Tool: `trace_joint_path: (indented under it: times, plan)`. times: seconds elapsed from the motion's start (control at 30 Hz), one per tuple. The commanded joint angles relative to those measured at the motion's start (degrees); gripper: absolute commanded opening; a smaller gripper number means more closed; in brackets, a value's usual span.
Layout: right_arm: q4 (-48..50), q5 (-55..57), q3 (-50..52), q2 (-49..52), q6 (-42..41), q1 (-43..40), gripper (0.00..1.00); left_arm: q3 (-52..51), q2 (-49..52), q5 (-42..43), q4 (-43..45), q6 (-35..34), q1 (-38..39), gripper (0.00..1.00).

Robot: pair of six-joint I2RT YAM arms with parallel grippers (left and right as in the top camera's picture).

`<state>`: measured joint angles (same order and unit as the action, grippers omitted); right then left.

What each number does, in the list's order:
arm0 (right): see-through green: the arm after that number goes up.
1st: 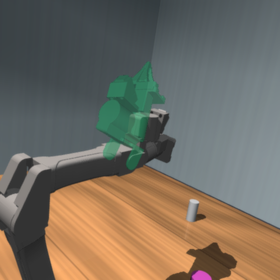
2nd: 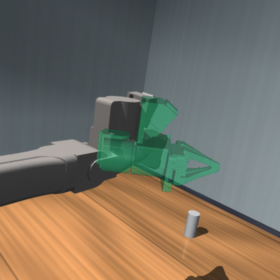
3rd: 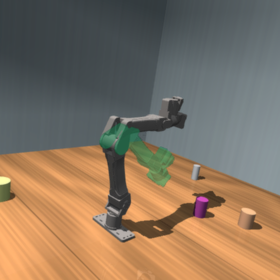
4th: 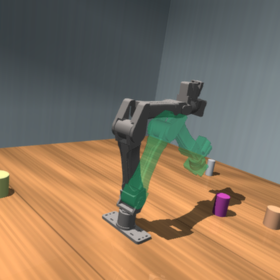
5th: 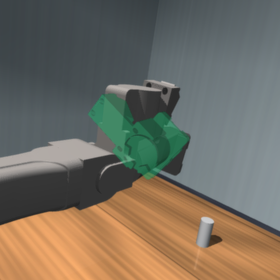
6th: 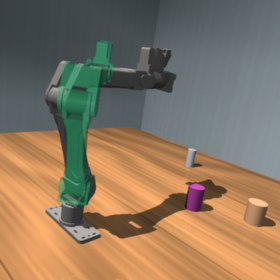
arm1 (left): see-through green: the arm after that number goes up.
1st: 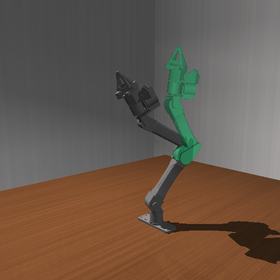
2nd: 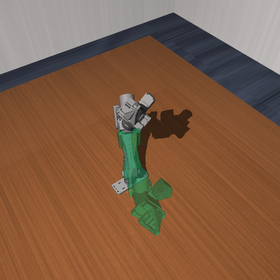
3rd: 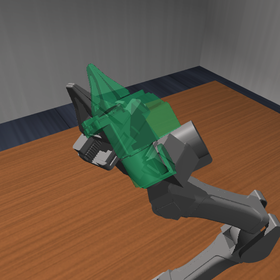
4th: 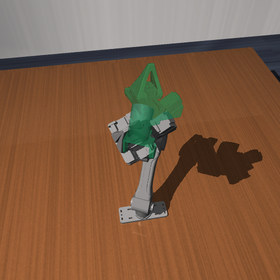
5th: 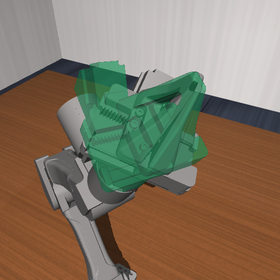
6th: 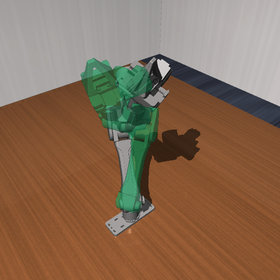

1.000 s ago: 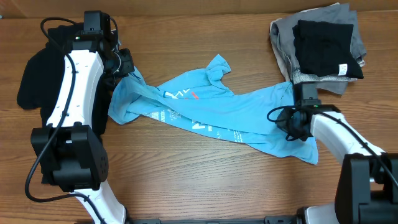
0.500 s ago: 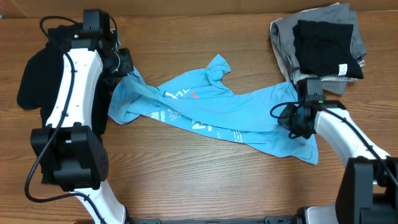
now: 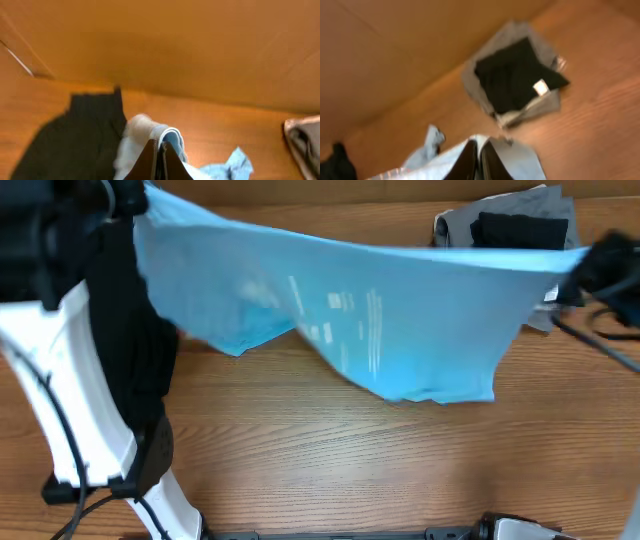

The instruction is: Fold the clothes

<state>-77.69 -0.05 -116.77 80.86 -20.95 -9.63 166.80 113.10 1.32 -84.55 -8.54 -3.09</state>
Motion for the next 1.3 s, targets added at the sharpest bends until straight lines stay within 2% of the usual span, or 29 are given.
trace_joint_path:
  times: [0.0, 0.17, 0.4, 0.57, 0.77, 1.0, 1.27]
  plan:
    - [-5.97, 0.42, -15.45, -0.17, 3.28, -4.42, 0.04, 11.15, -3.69, -4.98, -1.05, 1.64, -0.39, 0.04]
    - [-12.81, 0.44, -31.56, -0.2, 3.45, -7.93, 0.04, 13.2, -12.81, -8.83, 0.42, 3.56, -0.37, 0.04]
    - [-19.34, 2.6, -50.1, -1.03, 3.85, -8.46, 0.04, 12.94, -27.61, -13.62, 1.03, 5.81, -0.37, 0.04]
    - [-19.34, 6.69, -54.1, -5.73, 3.87, -8.44, 0.04, 12.92, -34.07, -19.12, 1.11, 6.08, -0.37, 0.04]
    - [-19.34, 7.32, -52.81, -8.13, 4.52, -8.44, 0.04, 9.46, -34.73, -21.59, 1.62, 6.47, -0.35, 0.04]
    - [-17.75, 0.11, -35.58, -3.85, 5.97, -8.44, 0.04, -10.43, -31.71, -27.39, 5.92, 6.45, -0.37, 0.04]
    - [-11.19, -6.25, -21.53, 7.32, 8.22, -8.37, 0.04, -19.32, -19.52, -30.08, 6.75, 6.4, -0.92, 0.04]
